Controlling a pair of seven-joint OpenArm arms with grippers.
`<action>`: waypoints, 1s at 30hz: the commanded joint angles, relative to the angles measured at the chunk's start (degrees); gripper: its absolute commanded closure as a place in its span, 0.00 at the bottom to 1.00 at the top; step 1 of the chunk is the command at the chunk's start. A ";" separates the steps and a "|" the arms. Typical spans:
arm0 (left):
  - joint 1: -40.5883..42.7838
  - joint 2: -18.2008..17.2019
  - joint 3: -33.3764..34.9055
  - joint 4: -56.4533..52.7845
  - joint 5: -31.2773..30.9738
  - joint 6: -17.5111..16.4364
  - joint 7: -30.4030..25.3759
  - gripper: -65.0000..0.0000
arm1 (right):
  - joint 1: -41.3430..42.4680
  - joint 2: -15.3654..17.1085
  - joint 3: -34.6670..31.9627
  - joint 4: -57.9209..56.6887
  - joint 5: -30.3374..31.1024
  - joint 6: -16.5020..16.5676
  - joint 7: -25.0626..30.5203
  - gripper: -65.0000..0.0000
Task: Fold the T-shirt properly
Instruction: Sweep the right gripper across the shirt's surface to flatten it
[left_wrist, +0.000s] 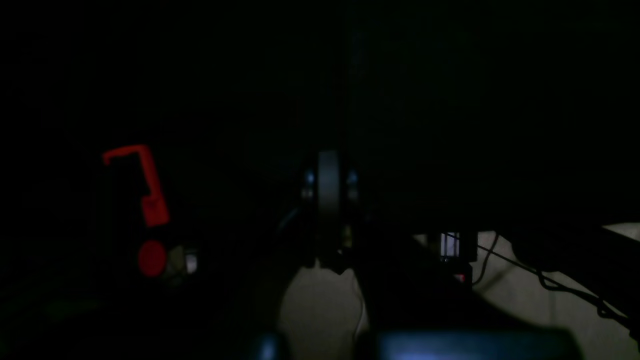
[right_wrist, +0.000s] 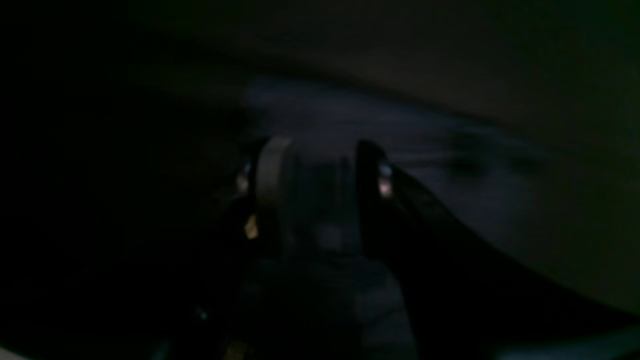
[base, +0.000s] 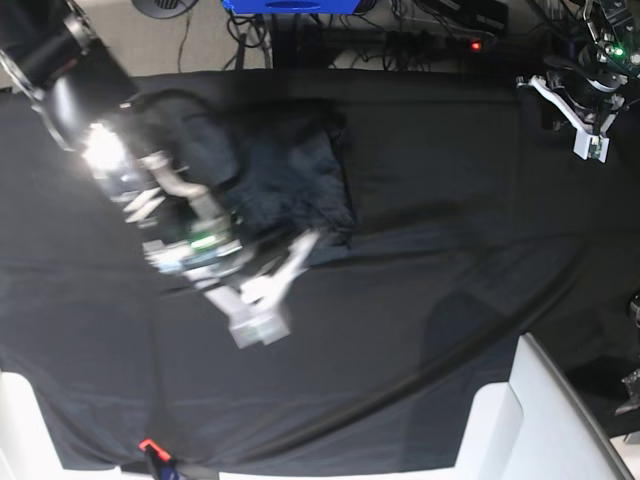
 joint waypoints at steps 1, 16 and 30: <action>0.20 -0.75 -0.37 0.80 -0.72 -0.03 -0.93 1.00 | 1.77 -0.95 -2.04 0.26 -0.12 0.17 1.70 0.63; 0.47 -0.75 -0.37 0.80 -0.72 -0.03 -0.93 1.00 | 10.82 -12.38 -14.62 -24.53 -0.12 0.17 10.75 0.49; 0.29 -0.75 -0.37 0.80 -0.72 -0.03 -0.93 1.00 | 11.52 -12.90 -14.70 -30.86 -0.20 0.26 14.09 0.50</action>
